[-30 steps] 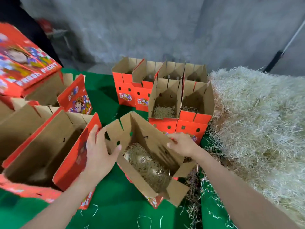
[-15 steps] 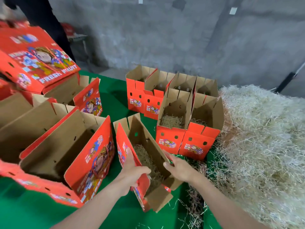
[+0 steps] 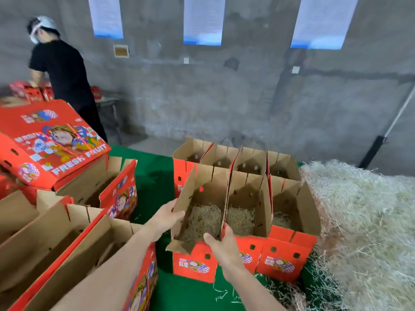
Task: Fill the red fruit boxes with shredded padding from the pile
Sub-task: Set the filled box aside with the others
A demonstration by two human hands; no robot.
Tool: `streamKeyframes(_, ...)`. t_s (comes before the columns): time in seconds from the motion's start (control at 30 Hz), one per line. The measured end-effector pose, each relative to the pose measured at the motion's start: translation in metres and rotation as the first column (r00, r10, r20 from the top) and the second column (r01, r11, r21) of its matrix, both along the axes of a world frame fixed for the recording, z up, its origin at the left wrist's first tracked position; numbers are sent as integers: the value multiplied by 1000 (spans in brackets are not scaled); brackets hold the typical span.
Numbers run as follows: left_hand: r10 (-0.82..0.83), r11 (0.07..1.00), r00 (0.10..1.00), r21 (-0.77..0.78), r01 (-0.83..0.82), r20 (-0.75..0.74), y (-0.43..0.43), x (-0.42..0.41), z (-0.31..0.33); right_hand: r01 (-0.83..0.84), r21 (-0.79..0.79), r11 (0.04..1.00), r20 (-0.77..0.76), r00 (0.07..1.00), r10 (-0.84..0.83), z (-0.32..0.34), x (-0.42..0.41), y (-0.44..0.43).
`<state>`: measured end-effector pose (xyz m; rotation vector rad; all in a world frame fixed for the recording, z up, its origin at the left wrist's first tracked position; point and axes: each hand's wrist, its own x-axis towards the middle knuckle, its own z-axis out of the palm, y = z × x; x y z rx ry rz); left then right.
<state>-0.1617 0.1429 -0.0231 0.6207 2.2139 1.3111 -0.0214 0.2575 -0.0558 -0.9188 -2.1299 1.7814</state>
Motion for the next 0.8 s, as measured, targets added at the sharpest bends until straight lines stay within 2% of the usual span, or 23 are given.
streamKeyframes(0.03,-74,992,997,-109,70,-33,1,-7,-2,-52,153,987,78,996,40,-3,-5,-1)
streamKeyframes(0.07,-137,973,988,-196,120,-72,1,-14,-6,-130,347,929,181,981,70,-8,-10,-1)
streamKeyframes(0.13,-189,949,975,-275,152,-114,2,-22,-16,-316,680,662,379,924,52,-17,-20,-1)
streamKeyframes(0.17,-156,954,982,-273,123,-103,3,-25,-20,-422,752,507,459,887,57,-22,-28,-2)
streamKeyframes(0.23,-65,966,992,-256,34,-112,5,-30,-26,-633,738,233,633,769,86,-28,-45,-7)
streamKeyframes(0.27,-57,966,991,-257,24,-123,7,-33,-30,-706,692,147,702,707,89,-29,-54,-10)
streamKeyframes(0.3,-77,962,987,-270,37,-139,9,-37,-34,-745,655,124,740,666,93,-30,-63,-12)
streamKeyframes(0.37,-113,958,978,-279,61,-175,13,-43,-39,-755,635,163,749,654,108,-29,-77,-13)
streamKeyframes(0.43,-110,971,977,-230,66,-185,18,-54,-45,-724,651,229,724,683,99,-27,-90,-7)
streamKeyframes(0.57,-85,989,991,-130,71,-103,36,-78,-46,-648,683,336,678,734,39,-27,-118,12)
streamKeyframes(0.67,-93,990,993,-116,84,-75,55,-94,-46,-608,691,392,661,750,-2,-30,-134,28)
streamKeyframes(0.8,-127,985,985,-133,112,-117,73,-107,-51,-559,697,449,638,769,-32,-34,-146,47)
